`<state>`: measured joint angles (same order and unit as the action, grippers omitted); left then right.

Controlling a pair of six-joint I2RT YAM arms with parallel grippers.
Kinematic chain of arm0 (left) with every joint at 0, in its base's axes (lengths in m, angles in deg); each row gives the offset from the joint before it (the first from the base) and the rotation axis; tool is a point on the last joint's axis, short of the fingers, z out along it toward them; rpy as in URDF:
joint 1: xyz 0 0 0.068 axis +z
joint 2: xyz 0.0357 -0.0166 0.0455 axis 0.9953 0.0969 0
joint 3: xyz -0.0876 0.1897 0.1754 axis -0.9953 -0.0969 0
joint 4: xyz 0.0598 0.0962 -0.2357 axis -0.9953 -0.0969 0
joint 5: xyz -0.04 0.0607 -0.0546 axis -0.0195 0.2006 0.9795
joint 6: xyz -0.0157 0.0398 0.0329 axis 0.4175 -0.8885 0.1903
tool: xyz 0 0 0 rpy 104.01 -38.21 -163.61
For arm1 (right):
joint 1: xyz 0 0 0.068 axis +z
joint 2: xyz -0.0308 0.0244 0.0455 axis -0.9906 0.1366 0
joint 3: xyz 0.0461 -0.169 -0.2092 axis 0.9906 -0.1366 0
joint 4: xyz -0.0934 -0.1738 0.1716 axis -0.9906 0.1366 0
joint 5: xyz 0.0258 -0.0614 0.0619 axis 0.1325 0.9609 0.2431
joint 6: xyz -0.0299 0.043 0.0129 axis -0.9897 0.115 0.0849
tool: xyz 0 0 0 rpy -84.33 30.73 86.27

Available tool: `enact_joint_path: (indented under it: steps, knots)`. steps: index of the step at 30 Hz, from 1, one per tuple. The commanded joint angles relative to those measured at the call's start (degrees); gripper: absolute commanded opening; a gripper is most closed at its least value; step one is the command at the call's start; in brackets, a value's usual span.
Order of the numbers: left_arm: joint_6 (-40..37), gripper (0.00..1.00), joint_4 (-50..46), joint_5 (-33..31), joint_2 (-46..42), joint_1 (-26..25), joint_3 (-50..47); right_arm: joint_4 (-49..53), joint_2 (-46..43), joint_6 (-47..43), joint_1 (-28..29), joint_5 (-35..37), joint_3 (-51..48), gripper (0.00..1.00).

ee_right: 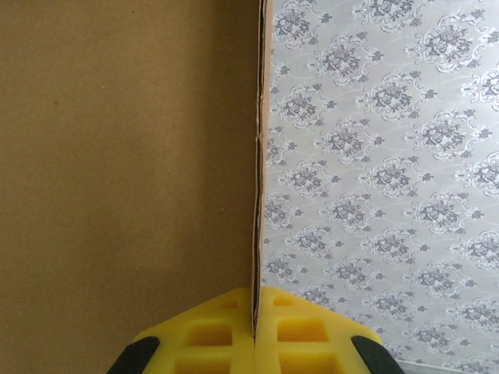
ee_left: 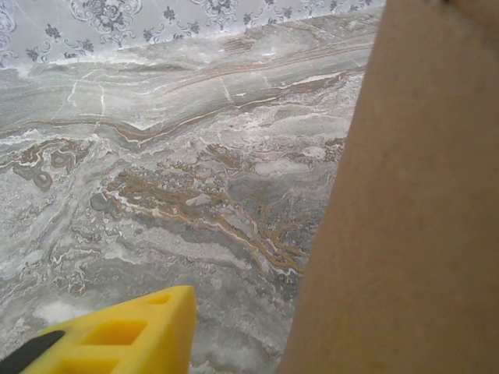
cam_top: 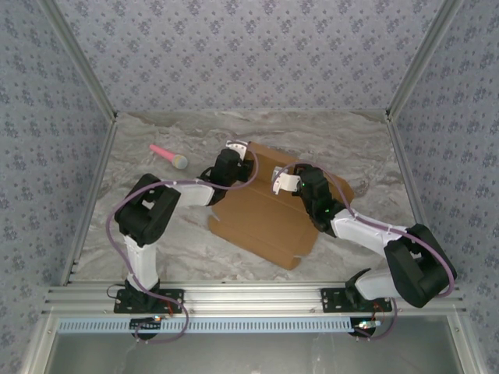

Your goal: Fold the paper box

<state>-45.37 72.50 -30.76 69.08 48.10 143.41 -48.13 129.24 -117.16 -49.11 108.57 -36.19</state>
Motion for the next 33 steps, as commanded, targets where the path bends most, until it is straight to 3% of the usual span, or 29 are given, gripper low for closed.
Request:
enact_joint_path:
  steps: [1,14,22,33]
  knots:
    - [-1.17,0.5,1.94,3.11,-3.4,0.62,-1.93,4.21,-0.28,1.36,0.37,-0.34,0.3,0.0]
    - [-1.14,0.72,3.84,11.45,-11.18,2.44,-10.15,4.98,-0.37,1.59,0.56,0.31,0.72,0.0]
    - [-1.14,0.71,4.3,18.0,-19.74,7.12,-16.58,5.09,-0.7,1.52,0.84,0.48,1.5,0.0]
    - [5.66,0.7,1.73,12.99,-27.93,10.78,-20.21,3.61,0.72,0.36,2.58,-0.44,4.71,0.0]
